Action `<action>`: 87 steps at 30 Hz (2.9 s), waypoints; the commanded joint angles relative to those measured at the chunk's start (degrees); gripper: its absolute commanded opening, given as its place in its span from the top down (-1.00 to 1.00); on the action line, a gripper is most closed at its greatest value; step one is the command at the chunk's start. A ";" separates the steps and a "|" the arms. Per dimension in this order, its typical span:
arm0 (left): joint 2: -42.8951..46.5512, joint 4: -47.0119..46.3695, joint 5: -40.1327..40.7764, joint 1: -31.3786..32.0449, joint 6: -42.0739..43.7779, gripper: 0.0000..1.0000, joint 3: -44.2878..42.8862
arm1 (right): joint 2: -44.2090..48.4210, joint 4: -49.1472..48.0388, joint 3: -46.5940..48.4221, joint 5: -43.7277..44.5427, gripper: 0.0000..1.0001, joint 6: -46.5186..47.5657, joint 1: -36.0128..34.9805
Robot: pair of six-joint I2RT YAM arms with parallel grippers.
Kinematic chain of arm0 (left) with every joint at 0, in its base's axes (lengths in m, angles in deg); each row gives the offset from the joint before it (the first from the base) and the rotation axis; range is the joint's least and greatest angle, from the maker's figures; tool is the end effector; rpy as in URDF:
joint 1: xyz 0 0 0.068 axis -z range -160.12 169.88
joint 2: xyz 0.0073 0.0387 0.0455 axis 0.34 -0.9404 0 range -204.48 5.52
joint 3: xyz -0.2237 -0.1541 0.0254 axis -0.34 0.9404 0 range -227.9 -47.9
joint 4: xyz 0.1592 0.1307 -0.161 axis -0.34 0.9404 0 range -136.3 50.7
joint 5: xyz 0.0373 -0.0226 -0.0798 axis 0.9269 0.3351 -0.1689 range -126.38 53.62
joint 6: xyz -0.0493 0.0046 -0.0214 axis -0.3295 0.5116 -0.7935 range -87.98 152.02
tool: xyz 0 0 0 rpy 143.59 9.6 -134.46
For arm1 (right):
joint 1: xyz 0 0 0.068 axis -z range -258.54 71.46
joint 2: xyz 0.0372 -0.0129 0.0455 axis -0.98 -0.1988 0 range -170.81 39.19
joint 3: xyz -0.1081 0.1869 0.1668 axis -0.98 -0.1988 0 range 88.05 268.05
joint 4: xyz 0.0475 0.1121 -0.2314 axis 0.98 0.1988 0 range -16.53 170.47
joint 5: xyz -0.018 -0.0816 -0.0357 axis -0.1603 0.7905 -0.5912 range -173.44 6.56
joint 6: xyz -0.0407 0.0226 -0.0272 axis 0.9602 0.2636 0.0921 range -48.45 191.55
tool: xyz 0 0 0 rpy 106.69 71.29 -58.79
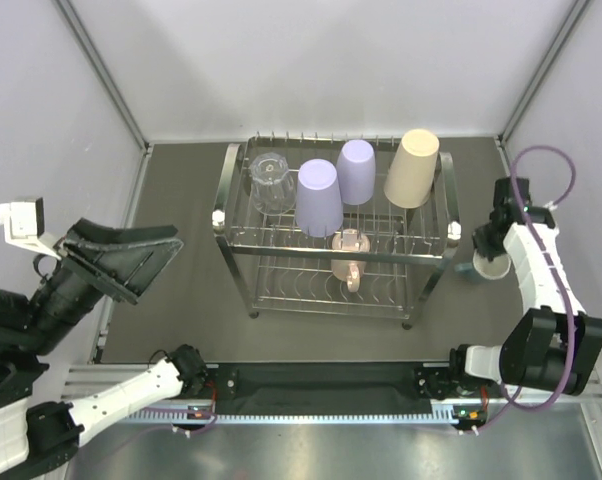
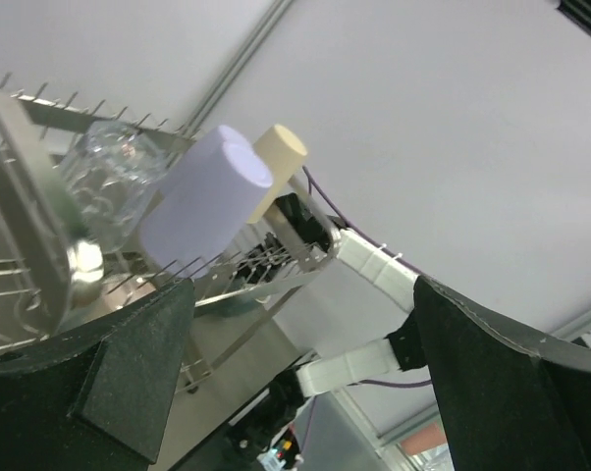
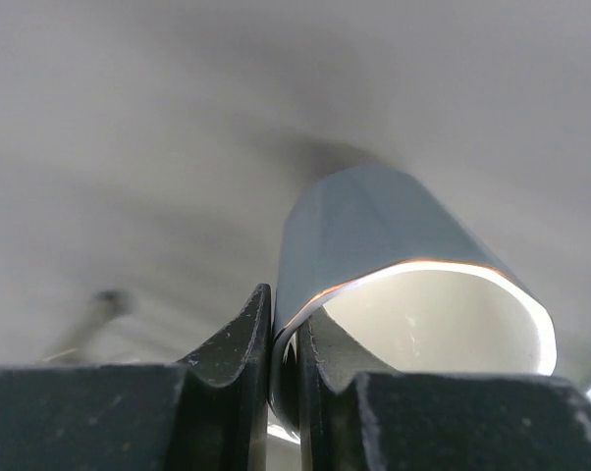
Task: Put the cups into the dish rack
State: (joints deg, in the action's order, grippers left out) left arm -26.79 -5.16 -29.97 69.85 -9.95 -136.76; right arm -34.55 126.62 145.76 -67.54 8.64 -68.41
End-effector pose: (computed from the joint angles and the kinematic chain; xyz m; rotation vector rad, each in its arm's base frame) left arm -0.0052 0.0121 0.5211 -0.0051 1.4202 -1.2818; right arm 0.2313 -0.0511 0.2559 1.6580 2.1229 -0.1168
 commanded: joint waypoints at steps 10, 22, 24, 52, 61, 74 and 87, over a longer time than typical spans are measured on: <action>-15.22 -19.34 -12.12 0.12 -4.43 -0.97 -5.44 | 4.56 -35.36 38.32 -23.36 1.00 8.78 -0.55; -27.62 -31.04 -17.57 0.12 -2.77 -0.89 -8.87 | 5.70 -59.99 46.00 -46.75 1.00 -6.60 -8.71; -30.16 -31.13 -19.07 0.21 -0.74 -0.90 -10.45 | 7.37 -63.76 44.08 -48.15 1.00 -7.22 -12.74; -41.51 -44.74 -28.12 0.12 -5.22 -0.92 -11.68 | 12.21 -76.61 35.80 -45.61 1.00 -11.89 -23.66; -46.34 -45.54 -30.06 0.12 -7.94 -0.80 -15.82 | 10.54 -72.13 36.15 -43.59 1.00 -3.62 -32.54; -45.91 -42.64 -28.39 0.12 -7.77 -0.22 -15.82 | 8.43 -69.76 37.65 -42.36 1.00 3.06 -41.42; -42.58 -37.46 -21.80 0.21 -5.49 1.00 -14.59 | 7.99 -69.06 38.00 -41.39 1.00 4.99 -45.02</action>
State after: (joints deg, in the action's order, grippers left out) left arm -72.61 -41.48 -55.32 69.88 -17.60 -150.61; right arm -27.25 61.55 180.73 -110.66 11.81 -112.03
